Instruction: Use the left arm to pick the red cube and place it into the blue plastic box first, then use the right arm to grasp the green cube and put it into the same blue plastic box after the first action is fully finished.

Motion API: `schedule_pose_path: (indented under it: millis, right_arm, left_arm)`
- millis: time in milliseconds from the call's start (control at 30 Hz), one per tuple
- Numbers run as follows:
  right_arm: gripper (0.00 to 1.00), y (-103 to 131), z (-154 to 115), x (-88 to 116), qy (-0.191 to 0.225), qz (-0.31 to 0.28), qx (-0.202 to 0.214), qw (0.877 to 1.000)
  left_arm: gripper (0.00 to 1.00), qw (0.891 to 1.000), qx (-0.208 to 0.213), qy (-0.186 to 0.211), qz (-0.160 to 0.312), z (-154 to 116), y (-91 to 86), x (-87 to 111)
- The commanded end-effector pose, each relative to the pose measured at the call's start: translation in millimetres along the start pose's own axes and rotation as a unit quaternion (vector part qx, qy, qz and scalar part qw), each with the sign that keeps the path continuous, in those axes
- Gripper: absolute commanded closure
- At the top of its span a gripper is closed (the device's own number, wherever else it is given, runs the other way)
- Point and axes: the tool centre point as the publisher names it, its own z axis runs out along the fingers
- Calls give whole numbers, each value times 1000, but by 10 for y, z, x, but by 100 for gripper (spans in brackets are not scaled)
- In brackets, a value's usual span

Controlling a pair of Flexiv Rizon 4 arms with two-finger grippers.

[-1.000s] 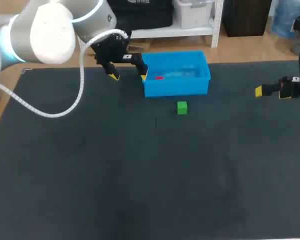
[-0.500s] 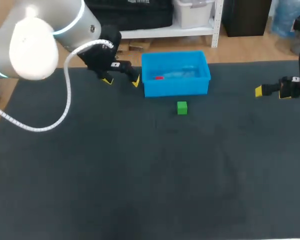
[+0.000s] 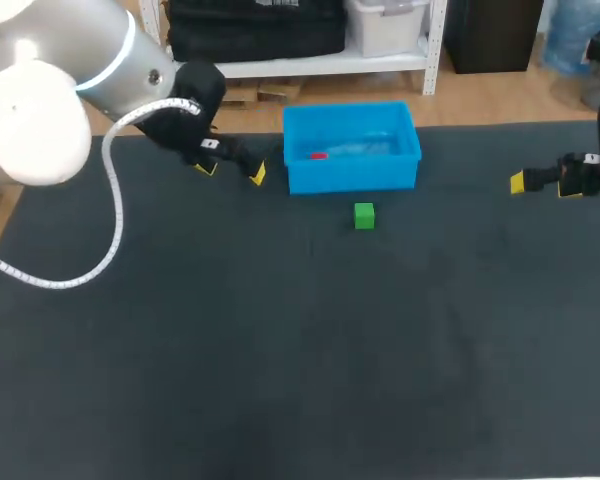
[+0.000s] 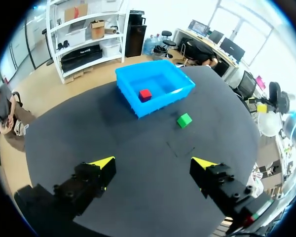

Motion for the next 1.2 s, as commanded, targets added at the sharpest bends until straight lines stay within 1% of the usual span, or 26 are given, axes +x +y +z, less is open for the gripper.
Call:
schedule_pose_path:
  millis: [33,433,800,933,1200]
  right_arm:
    - [0,-3,1,-1,0,0,0,1000]
    - [0,-3,1,-1,0,0,0,1000]
    - [0,-3,1,-1,0,0,0,1000]
    - [0,-3,1,-1,0,0,0,1000]
    - [0,-3,1,-1,0,0,0,1000]
  left_arm:
    - [0,1000,6,-9,6,-34,38,89]
    - [0,1000,15,-3,20,-84,128,211]
    - [0,999,17,5,30,-122,207,282]
    - [0,999,13,12,43,-121,210,304]
    - [0,999,13,12,43,-121,210,304]
